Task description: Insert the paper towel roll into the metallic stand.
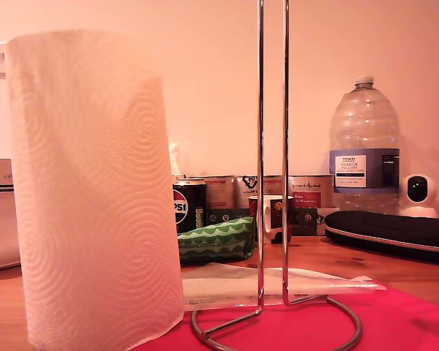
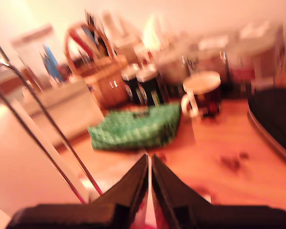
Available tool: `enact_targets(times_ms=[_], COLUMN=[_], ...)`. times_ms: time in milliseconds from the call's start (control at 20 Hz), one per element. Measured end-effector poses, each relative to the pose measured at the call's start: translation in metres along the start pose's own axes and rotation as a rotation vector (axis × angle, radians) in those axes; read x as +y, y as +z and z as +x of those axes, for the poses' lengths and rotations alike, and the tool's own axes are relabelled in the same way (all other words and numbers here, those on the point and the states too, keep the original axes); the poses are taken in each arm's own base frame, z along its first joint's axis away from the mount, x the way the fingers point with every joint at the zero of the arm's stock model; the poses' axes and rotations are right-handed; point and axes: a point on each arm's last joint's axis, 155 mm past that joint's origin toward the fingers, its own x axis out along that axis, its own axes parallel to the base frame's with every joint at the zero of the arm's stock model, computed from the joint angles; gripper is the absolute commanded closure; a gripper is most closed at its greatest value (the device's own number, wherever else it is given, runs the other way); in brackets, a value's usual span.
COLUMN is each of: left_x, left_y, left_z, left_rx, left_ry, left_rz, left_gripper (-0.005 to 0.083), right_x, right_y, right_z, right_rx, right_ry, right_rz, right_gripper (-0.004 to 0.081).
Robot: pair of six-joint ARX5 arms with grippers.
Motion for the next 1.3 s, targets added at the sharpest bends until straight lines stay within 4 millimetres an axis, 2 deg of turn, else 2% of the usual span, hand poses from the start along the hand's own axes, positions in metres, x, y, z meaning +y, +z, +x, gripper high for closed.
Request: enact_targets(times_ms=[100, 250, 600, 750, 1050, 1300], left_x=[0.004, 0.002, -0.017, -0.024, -0.019, -0.018], left_y=[0.006, 0.001, -0.025, -0.039, -0.056, -0.054], left_z=[0.001, 0.007, 0.044, 0.049, 0.063, 0.067], left_rx=[0.022, 0.066, 0.204, 0.277, 0.371, 0.361], left_ry=[0.011, -0.007, -0.172, -0.207, -0.224, -0.228], left_rz=[0.138, 0.247, 0.295, 0.330, 0.413, 0.414], left_gripper=[0.0285, 0.0286, 0.0286, 0.0287, 0.0288, 0.0293], right_x=[-0.003, -0.005, -0.003, -0.003, -0.003, -0.004], right_y=[-0.006, -0.007, -0.001, -0.001, -0.002, -0.003], right_z=[0.004, 0.009, 0.011, 0.011, 0.011, 0.011], right_rx=[0.031, 0.043, 0.022, 0.022, 0.025, 0.030], right_ry=[-0.007, -0.009, 0.001, 0.001, 0.001, -0.001], right_rz=[0.013, 0.017, 0.005, 0.005, 0.006, 0.008], right_gripper=[0.0782, 0.0782, 0.0782, 0.0782, 0.0782, 0.0782])
